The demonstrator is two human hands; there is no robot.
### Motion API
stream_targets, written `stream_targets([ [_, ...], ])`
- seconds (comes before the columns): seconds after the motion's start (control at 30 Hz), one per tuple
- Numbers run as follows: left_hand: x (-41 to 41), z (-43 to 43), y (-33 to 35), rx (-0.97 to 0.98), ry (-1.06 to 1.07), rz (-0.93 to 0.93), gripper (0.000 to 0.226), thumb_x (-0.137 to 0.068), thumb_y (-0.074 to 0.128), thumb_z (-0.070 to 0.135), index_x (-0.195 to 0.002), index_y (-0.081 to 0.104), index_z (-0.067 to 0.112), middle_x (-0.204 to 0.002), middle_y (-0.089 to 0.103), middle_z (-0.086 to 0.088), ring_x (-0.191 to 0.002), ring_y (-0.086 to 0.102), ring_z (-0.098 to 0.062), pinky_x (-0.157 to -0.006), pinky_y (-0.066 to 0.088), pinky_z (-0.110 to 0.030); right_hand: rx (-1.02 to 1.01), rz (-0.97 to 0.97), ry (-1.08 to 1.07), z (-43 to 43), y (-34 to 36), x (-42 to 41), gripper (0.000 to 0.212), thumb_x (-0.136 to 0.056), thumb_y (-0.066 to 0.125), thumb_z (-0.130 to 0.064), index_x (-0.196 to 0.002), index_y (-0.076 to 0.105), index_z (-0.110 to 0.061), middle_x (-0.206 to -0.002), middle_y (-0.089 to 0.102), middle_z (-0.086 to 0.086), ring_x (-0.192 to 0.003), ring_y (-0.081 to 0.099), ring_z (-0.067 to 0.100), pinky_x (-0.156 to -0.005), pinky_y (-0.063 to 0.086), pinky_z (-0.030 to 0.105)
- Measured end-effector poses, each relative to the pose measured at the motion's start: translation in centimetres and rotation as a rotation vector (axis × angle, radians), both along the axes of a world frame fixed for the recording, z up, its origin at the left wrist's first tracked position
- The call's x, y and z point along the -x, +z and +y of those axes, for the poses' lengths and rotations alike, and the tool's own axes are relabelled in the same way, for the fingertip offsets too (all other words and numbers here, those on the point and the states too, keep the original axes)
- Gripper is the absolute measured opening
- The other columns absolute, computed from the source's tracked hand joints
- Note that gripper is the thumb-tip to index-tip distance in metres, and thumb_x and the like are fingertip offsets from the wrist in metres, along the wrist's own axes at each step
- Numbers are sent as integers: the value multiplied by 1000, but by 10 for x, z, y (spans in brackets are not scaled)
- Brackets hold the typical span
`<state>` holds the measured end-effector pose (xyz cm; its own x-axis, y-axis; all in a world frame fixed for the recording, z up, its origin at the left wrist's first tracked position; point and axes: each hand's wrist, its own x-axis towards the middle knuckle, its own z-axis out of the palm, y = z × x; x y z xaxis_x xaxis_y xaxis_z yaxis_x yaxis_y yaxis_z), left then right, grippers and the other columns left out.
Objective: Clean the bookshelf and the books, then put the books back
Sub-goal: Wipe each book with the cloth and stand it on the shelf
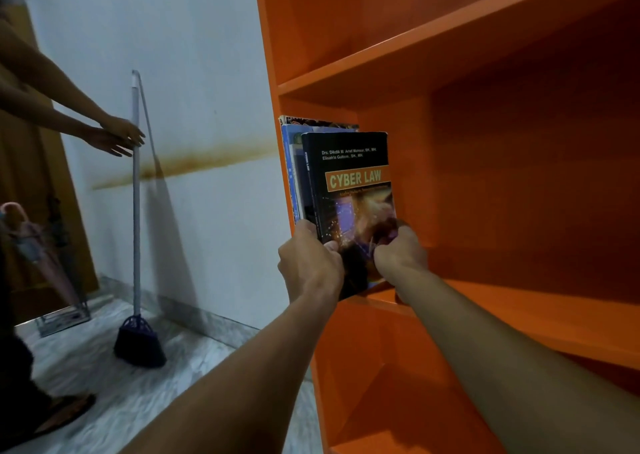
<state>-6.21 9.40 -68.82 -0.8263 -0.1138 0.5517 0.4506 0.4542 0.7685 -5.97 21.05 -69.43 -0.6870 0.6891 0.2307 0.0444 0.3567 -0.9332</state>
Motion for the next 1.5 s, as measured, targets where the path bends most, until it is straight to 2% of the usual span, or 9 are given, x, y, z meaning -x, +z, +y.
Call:
stream_targets([
  [0.2, 9, 1, 0, -22, 18, 7, 27, -91, 67, 19, -114, 53, 18, -114, 64, -7, -101, 60, -20, -66, 47, -22, -56, -41, 134, -1, -6, 11, 54, -89, 57, -1, -138, 49, -23, -129, 58, 9, -116, 56, 32, -96, 52, 43],
  [0.47, 18, -3, -1, -41, 10, 11, 26, -92, 66, 22, -110, 47, 21, -120, 63, -9, -98, 58, -19, -49, 36, -12, -96, -67, 234, -3, -9, 26, 63, -85, 65, -1, -142, 46, -24, -129, 58, 9, -117, 55, 30, -96, 51, 44],
  [0.67, 20, -6, -1, 13, 39, 54, 34, -91, 66, 21, -116, 42, 21, -122, 60, -9, -100, 60, -23, -48, 38, -13, -130, -76, 246, -2, -9, 30, 64, -89, 60, -1, -146, 40, -21, -139, 51, 10, -127, 48, 33, -104, 46, 45],
  [0.9, 22, -11, -3, 54, 55, 50, 34, -90, 67, 24, -116, 46, 16, -126, 59, -11, -97, 49, -16, -59, 44, -21, -157, -116, 227, -7, -7, 32, 52, -90, 58, -3, -139, 48, -20, -130, 57, 11, -119, 54, 31, -100, 49, 45],
  [1.03, 20, -14, -7, 68, 39, 51, 36, -88, 69, 26, -113, 44, 17, -124, 59, -11, -105, 57, -20, -66, 52, -28, -172, -128, 215, -10, -6, 28, 46, -91, 59, -4, -134, 52, -19, -125, 59, 10, -116, 56, 30, -99, 50, 43],
  [1.13, 20, -19, -7, 77, 44, 39, 36, -88, 69, 26, -113, 43, 17, -121, 61, -10, -107, 61, -24, -60, 48, -23, -197, -146, 211, -12, -4, 24, 48, -88, 60, -1, -132, 53, -21, -123, 60, 9, -115, 56, 29, -99, 50, 43],
  [1.23, 21, -25, -6, 100, 61, 40, 34, -89, 69, 26, -111, 43, 18, -118, 61, -9, -104, 61, -25, -63, 49, -26, -223, -174, 199, -11, -1, 16, 51, -88, 61, 0, -134, 51, -19, -125, 59, 8, -116, 55, 29, -100, 49, 41],
  [1.37, 17, -39, -6, 151, 45, 38, 32, -90, 69, 26, -108, 44, 19, -112, 63, -9, -98, 64, -25, -63, 51, -30, -248, -257, 159, -18, 4, -2, 38, -89, 61, -1, -125, 56, -13, -110, 62, 10, -102, 60, 26, -90, 53, 37],
  [1.5, 14, -59, -9, 307, 27, 69, 30, -91, 66, 34, -111, 51, 16, -105, 62, -7, -89, 62, -22, -61, 47, -31, -361, -303, 91, -35, 6, -22, 40, -88, 61, -5, -127, 56, -7, -114, 64, 14, -105, 62, 31, -83, 52, 35],
])
